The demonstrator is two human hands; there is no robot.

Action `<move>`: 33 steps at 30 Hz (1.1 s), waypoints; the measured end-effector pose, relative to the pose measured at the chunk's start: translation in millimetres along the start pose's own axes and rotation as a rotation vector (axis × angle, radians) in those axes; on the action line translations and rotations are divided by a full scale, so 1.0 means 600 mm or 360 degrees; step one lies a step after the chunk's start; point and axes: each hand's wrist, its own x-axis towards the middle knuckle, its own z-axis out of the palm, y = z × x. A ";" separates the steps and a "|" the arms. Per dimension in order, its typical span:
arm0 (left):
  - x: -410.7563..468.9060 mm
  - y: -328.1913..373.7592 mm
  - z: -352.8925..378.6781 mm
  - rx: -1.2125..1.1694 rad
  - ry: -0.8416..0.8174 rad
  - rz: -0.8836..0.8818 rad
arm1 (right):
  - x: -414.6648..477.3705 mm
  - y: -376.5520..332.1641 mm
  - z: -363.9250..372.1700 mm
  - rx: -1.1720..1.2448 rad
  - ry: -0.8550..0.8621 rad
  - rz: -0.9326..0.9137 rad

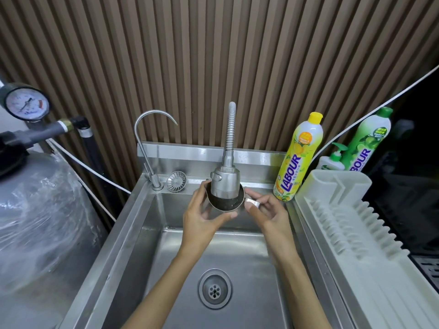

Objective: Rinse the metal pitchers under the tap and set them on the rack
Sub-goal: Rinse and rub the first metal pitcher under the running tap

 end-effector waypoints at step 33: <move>0.016 0.011 -0.017 0.0324 -0.0087 0.0166 | 0.015 0.014 0.015 0.0373 0.0017 0.0210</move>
